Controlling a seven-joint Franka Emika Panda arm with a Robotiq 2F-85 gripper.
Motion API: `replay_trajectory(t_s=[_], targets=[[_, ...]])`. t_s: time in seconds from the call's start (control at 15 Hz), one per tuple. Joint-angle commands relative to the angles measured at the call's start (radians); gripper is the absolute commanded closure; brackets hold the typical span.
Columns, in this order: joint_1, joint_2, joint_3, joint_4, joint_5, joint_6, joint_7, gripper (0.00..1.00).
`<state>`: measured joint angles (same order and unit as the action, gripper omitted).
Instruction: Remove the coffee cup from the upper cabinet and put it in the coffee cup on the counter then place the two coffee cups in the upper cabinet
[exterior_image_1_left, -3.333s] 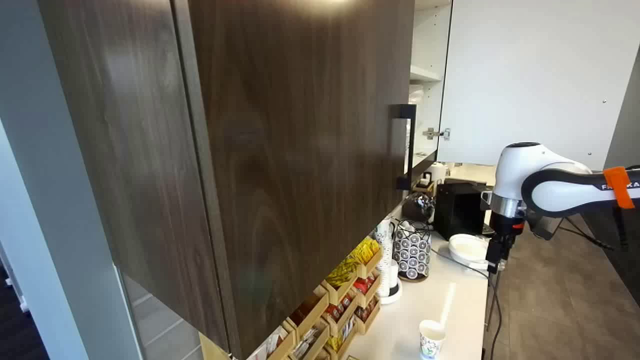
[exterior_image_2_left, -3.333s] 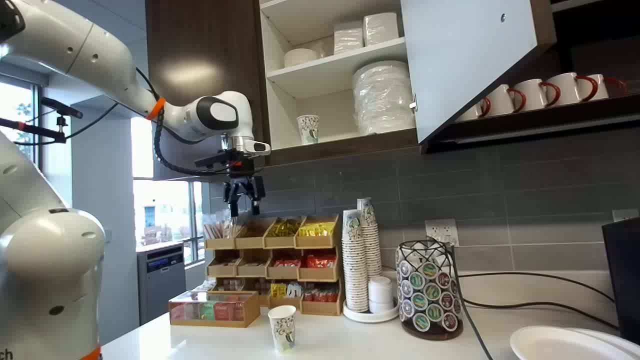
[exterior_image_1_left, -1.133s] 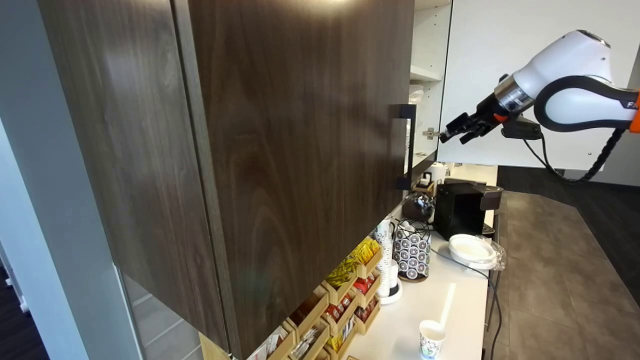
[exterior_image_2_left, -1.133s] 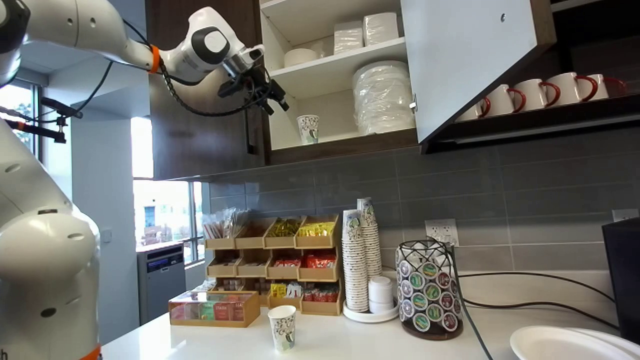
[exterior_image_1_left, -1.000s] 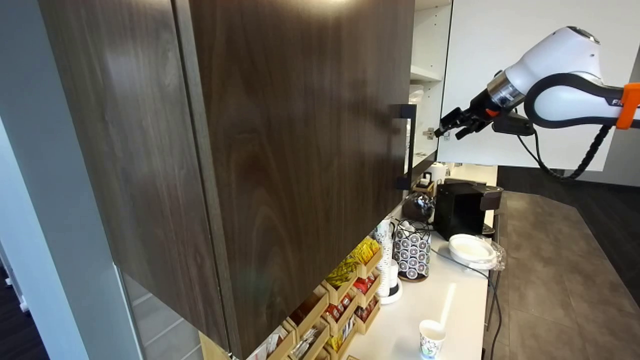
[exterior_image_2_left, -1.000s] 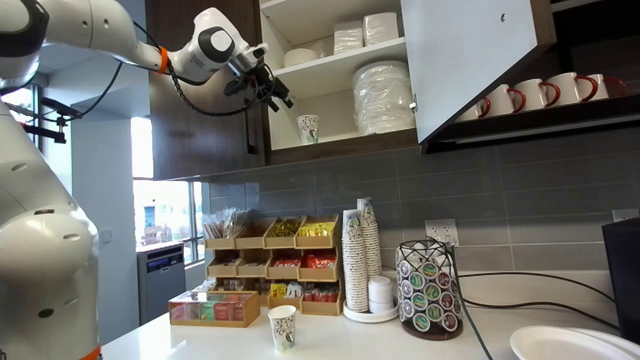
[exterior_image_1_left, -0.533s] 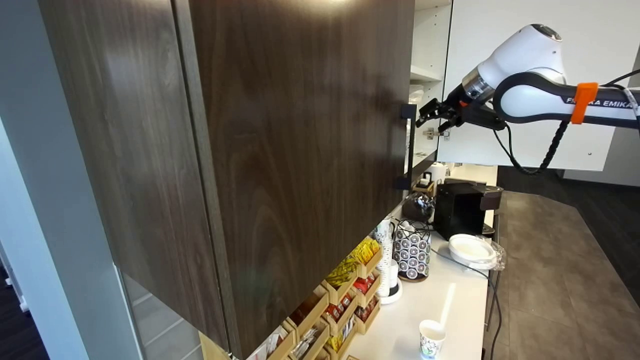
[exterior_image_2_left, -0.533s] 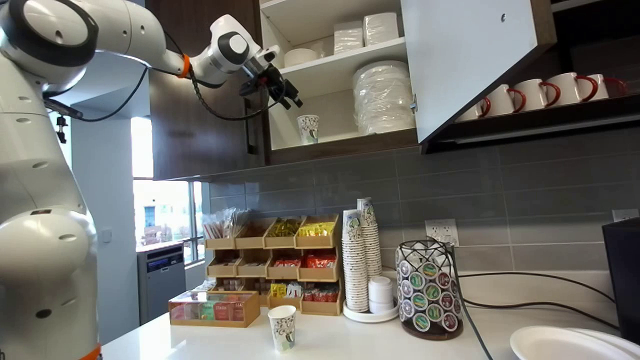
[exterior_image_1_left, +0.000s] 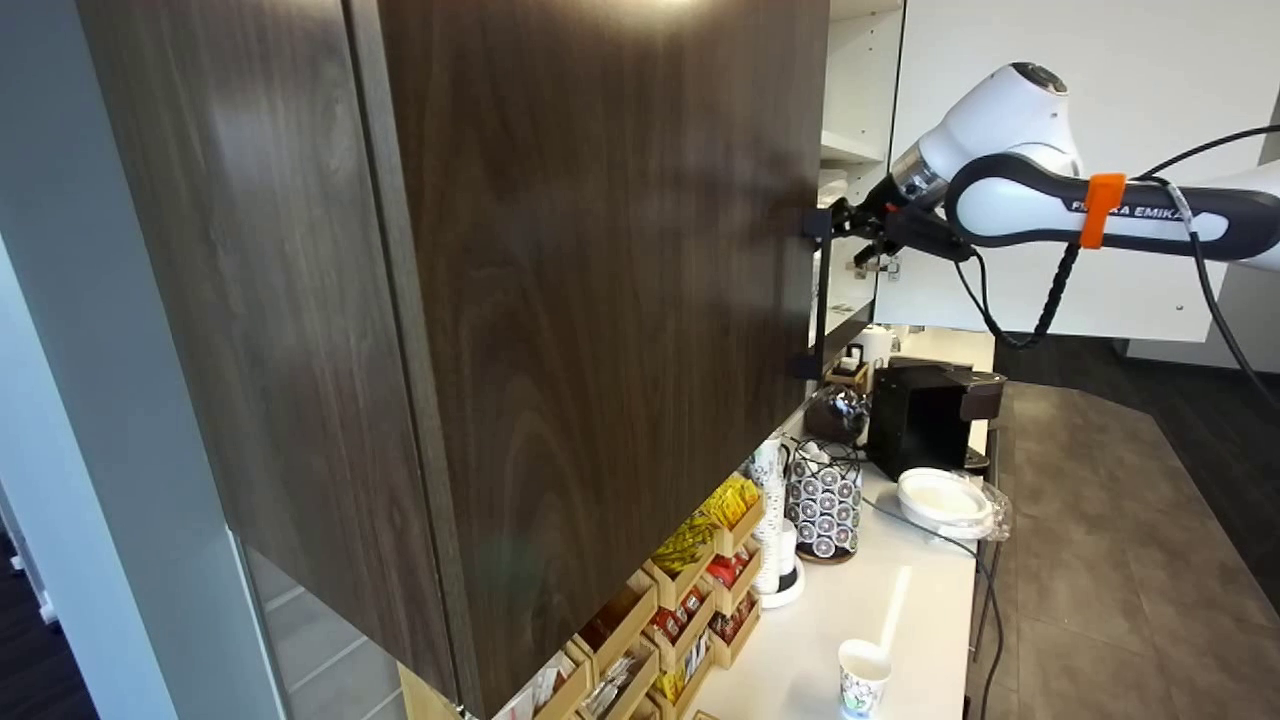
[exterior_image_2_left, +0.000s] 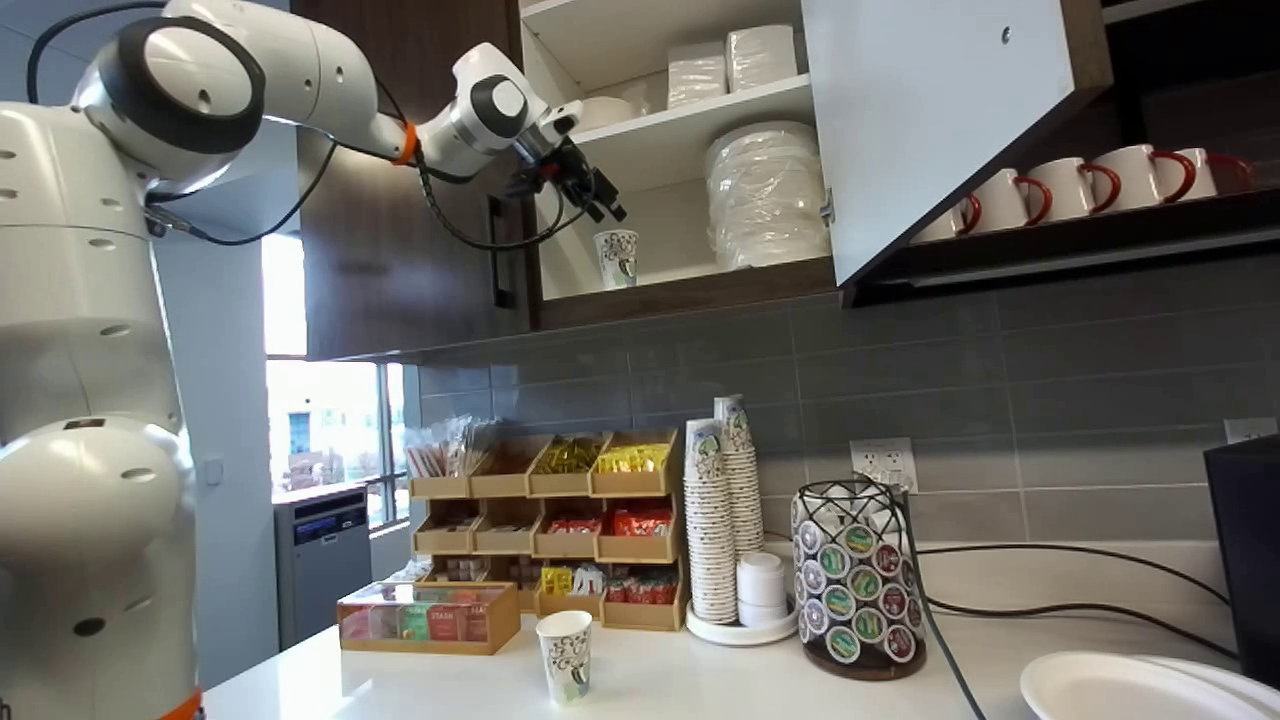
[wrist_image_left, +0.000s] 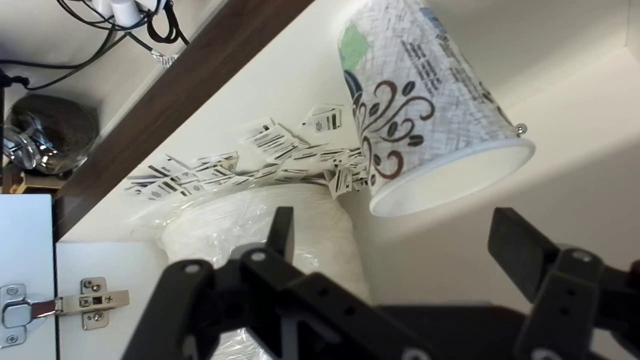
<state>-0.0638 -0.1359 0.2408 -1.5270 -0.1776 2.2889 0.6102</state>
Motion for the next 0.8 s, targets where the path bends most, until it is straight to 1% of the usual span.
replay_trajectory(t_s=[0.0, 0.2, 0.27, 0.33, 0.67, 0.73], targets=[[0.042, 0.048, -0.024, 0.057, -0.055, -0.075, 0.035, 0.0], [0.058, 0.061, -0.04, 0.069, -0.075, -0.12, 0.033, 0.0], [0.063, 0.063, -0.045, 0.073, -0.075, -0.134, 0.031, 0.25], [0.066, 0.062, -0.05, 0.075, -0.076, -0.153, 0.029, 0.27], [0.079, 0.052, -0.073, 0.078, -0.058, -0.218, 0.021, 0.67], [0.053, 0.044, -0.054, 0.066, -0.05, -0.213, 0.021, 0.73]])
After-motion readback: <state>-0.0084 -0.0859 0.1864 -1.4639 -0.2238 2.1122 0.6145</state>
